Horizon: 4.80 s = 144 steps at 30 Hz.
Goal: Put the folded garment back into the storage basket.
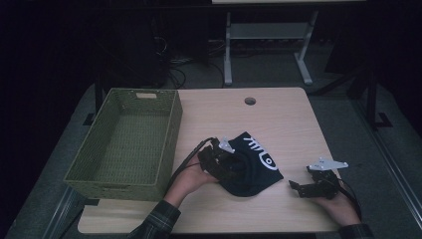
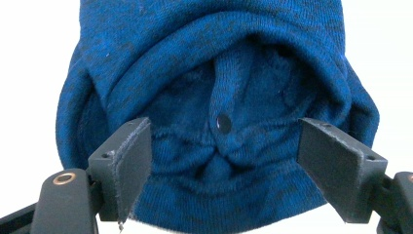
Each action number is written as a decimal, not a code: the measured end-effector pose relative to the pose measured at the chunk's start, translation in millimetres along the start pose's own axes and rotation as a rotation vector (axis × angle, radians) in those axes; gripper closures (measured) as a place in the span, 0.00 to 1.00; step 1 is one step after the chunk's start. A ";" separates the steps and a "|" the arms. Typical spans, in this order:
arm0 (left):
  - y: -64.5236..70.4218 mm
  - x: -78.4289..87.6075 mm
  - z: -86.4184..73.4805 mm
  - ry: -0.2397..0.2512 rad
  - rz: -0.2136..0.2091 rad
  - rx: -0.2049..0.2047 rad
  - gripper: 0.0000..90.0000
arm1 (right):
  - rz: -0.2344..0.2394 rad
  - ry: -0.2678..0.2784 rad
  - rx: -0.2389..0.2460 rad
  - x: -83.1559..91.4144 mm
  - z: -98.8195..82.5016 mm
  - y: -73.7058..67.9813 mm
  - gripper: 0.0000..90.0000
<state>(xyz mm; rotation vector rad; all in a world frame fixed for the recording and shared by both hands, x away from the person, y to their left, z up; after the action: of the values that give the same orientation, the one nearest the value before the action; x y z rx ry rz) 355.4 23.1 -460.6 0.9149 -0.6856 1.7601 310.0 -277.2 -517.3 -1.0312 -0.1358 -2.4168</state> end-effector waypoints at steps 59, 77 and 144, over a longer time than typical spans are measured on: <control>-6.6 4.1 14.9 0.068 -0.094 0.047 0.82 | 0.000 0.000 0.000 0.0 0.0 0.0 0.10; -7.5 37.8 39.4 0.153 -0.113 0.051 0.82 | 0.000 0.000 0.000 0.0 0.0 0.0 0.10; -115.6 245.5 -41.3 0.192 0.312 0.305 0.82 | -0.015 -0.012 -0.018 -1.7 -0.1 0.8 0.03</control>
<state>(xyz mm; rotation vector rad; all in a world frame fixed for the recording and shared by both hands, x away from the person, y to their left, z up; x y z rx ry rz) 399.3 220.6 -275.2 0.8566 -0.4589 2.2432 311.3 -277.2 -518.7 -1.0565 -0.1272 -2.4296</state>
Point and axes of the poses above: each handheld gripper's, and its own axes: x roughly backward along the jaws, z roughly out of its top, y roughly to its right, the point moved 5 cm from there along -x, roughly forward along the jaws, and after that the axes turned 6 degrees about -x, right-handed, at the moved point
